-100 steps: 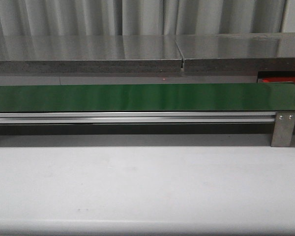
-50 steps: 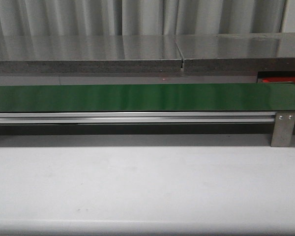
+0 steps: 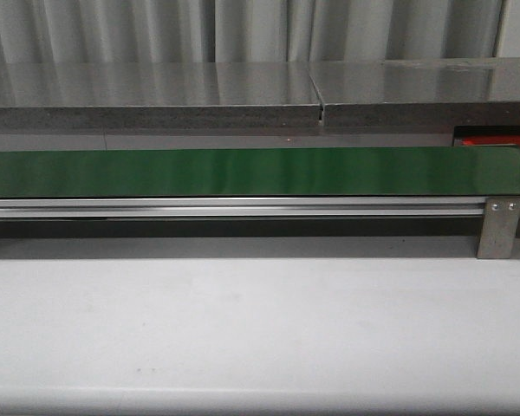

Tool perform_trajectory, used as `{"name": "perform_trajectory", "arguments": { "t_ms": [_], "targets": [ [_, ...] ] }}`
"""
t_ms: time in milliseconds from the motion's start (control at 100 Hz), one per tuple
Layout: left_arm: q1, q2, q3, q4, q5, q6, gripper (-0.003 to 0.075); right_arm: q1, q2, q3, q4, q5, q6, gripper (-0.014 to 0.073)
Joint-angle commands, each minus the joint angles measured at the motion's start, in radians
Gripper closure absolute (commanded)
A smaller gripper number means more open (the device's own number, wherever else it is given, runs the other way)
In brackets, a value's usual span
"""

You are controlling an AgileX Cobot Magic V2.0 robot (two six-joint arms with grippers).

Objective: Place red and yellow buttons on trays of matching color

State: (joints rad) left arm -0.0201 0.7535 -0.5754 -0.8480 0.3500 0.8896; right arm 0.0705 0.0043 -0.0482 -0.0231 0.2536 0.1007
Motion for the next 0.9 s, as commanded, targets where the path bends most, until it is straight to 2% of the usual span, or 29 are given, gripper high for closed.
{"name": "perform_trajectory", "arguments": {
  "t_ms": [0, 80, 890],
  "targets": [
    [-0.009, 0.000, -0.029, -0.029, -0.048, 0.003, 0.0739, 0.000, -0.030, 0.019, -0.017, -0.122, 0.004, 0.0711],
    [-0.009, 0.000, -0.029, -0.029, -0.048, 0.003, 0.0739, 0.000, -0.032, 0.058, -0.017, -0.170, 0.004, 0.0711],
    [-0.009, 0.000, -0.029, -0.029, -0.048, 0.003, 0.0739, 0.000, -0.032, 0.056, -0.013, -0.166, 0.005, 0.0711]
  ]
}}
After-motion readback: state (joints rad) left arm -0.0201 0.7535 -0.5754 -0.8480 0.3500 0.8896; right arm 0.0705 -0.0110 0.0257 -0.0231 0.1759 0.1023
